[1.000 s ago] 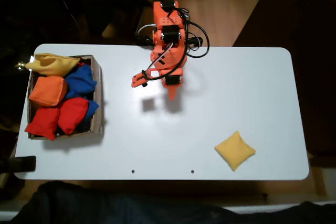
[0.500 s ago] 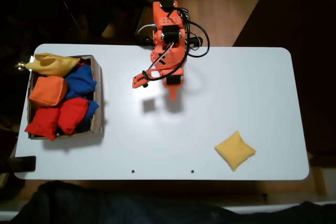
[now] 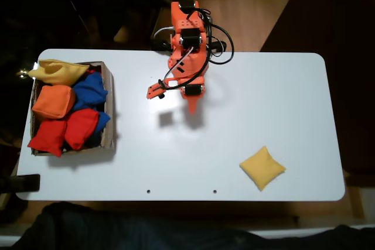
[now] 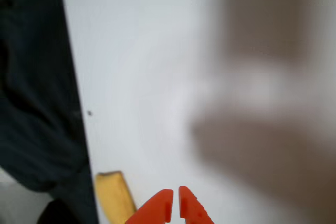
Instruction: Grasp a bag and put it in the box.
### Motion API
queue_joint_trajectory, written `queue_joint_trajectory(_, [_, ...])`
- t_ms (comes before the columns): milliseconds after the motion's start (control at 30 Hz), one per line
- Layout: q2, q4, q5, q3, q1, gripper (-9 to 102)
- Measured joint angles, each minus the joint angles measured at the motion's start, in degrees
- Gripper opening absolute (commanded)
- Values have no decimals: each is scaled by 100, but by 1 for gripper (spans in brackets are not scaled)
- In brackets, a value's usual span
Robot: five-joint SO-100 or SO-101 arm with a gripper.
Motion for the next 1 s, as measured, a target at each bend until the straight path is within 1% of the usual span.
queue_joint_trajectory(133, [-79,-211,18,0,-9,0])
queue_joint_trajectory(300, [-360,-272,18,-255,-132,0])
queue_joint_trajectory(667, [-1389,-272,18,-1591,-527,0])
queue_joint_trajectory(1000, [-2294,-360,-35,-2435,-888,0])
